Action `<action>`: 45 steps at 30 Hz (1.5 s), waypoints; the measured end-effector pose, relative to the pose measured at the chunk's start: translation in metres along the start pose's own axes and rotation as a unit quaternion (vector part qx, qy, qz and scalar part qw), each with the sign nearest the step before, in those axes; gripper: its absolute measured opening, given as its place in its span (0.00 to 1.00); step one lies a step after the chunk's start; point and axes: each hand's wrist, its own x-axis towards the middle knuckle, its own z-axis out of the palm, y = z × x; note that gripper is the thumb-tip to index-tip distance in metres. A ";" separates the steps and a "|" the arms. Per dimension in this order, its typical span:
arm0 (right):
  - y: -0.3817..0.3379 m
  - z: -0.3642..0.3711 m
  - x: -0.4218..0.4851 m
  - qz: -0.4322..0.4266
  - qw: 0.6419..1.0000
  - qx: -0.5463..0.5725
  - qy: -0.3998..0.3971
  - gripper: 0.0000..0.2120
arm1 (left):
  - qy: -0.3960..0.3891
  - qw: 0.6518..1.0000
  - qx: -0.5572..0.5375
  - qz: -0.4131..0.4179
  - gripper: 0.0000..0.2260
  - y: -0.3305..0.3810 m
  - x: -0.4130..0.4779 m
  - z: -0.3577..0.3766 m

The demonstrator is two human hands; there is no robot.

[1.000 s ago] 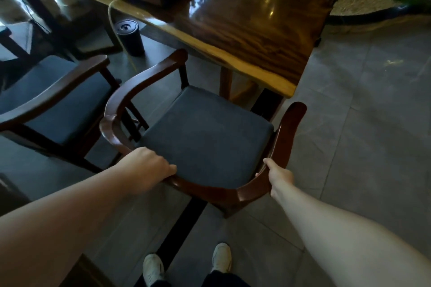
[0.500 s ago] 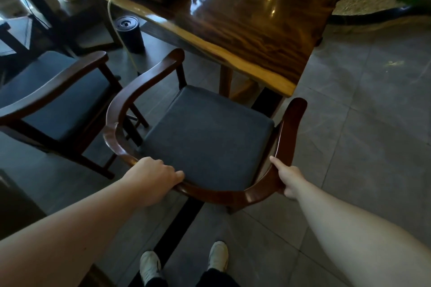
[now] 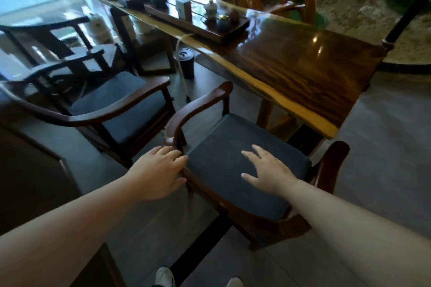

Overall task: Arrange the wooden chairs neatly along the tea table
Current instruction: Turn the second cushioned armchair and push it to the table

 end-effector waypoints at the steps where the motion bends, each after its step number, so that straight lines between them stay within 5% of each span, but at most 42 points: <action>1: -0.016 -0.005 0.008 -0.028 1.000 -0.003 0.003 0.33 | 0.011 1.000 -0.005 -0.006 0.23 -0.008 -0.005 -0.003; 11: -0.170 -0.038 0.120 -0.217 0.974 -0.060 0.025 0.35 | 0.051 0.989 -0.025 -0.137 0.23 -0.136 -0.047 -0.014; 27: -0.309 -0.014 0.287 -0.248 0.962 -0.104 -0.042 0.39 | -0.001 0.975 -0.032 -0.220 0.26 -0.324 -0.069 0.023; 45: -0.404 0.029 0.524 -0.308 0.930 -0.146 -0.140 0.34 | -0.134 0.977 0.040 -0.162 0.22 -0.499 -0.015 0.049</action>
